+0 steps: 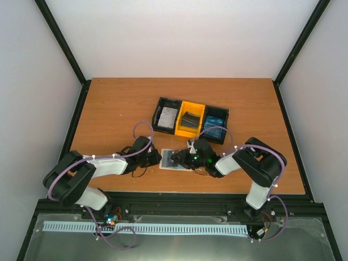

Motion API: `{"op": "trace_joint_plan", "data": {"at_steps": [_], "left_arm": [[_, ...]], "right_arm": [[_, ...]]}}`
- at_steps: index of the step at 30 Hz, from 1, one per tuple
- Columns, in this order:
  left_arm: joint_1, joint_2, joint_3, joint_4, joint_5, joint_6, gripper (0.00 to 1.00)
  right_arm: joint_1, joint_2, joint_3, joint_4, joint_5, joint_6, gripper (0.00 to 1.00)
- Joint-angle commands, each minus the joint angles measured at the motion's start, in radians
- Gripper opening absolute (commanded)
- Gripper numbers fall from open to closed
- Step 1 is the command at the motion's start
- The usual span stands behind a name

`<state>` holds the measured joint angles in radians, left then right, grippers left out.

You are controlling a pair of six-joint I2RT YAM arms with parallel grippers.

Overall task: Put the credit cards into the card holder
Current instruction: Insert the credit card into the card holder.

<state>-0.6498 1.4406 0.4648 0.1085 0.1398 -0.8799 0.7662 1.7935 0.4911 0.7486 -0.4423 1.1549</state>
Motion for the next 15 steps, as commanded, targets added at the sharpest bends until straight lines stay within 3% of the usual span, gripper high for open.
{"op": "trace_joint_plan", "data": {"at_steps": [1,6,15], "left_arm": [[-0.005,-0.01,0.023,-0.046,0.035,0.013,0.08],[-0.005,-0.019,0.024,-0.037,0.063,0.026,0.11],[-0.005,-0.027,-0.006,0.014,0.123,0.026,0.13]], "right_arm": [[0.025,-0.094,0.026,-0.262,0.101,-0.07,0.34],[0.065,-0.161,0.102,-0.537,0.235,-0.118,0.38],[0.127,-0.136,0.246,-0.79,0.406,-0.128,0.44]]}}
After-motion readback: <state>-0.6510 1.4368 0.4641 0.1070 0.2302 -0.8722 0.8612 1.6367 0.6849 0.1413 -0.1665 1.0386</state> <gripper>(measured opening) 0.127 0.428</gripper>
